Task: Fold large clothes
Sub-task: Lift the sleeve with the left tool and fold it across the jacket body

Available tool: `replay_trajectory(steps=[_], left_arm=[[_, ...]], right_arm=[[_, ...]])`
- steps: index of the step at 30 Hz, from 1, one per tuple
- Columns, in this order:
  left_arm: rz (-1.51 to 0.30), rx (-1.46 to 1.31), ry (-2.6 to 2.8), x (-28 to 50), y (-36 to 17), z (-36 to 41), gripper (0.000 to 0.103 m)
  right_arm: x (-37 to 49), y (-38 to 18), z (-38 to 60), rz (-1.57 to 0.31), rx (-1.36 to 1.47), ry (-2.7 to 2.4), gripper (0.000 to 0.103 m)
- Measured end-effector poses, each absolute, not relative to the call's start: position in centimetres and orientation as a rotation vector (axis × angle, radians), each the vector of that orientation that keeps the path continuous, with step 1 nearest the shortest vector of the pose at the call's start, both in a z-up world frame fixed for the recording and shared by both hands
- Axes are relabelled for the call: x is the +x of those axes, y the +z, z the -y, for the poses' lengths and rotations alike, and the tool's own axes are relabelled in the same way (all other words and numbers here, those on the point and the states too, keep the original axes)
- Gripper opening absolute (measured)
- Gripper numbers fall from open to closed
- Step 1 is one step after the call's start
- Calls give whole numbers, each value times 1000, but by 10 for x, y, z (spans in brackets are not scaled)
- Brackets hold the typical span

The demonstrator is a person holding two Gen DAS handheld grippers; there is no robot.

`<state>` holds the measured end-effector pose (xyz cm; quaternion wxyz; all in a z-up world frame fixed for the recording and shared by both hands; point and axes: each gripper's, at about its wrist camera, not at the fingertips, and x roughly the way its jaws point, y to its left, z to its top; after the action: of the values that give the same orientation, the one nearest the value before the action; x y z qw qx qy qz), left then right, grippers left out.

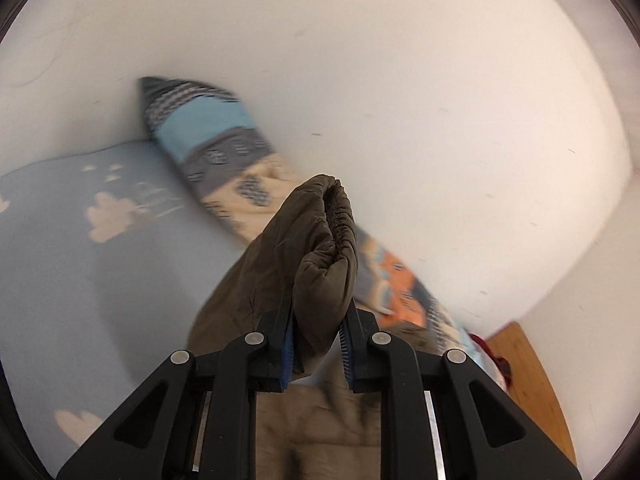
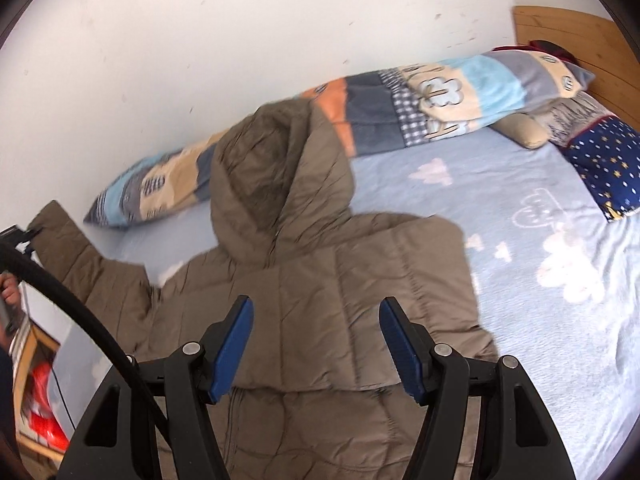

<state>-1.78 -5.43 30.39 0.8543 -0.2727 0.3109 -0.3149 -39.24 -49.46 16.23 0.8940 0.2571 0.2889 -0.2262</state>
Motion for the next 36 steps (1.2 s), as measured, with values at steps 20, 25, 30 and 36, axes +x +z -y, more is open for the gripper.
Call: replay_trajectory(steps=[20, 25, 30, 36], left_arm=[[-883, -288, -1042, -238, 235, 348, 18], [-1001, -150, -1000, -269, 146, 402, 18], [-1093, -60, -971, -270, 92, 425, 22], [-1093, -49, -1047, -284, 117, 416, 62]], right_arm=[[-488, 188, 561, -434, 676, -572, 70], [-501, 191, 570, -416, 689, -590, 70], [-501, 190, 571, -417, 695, -580, 70], [-492, 189, 569, -425, 687, -574, 70]])
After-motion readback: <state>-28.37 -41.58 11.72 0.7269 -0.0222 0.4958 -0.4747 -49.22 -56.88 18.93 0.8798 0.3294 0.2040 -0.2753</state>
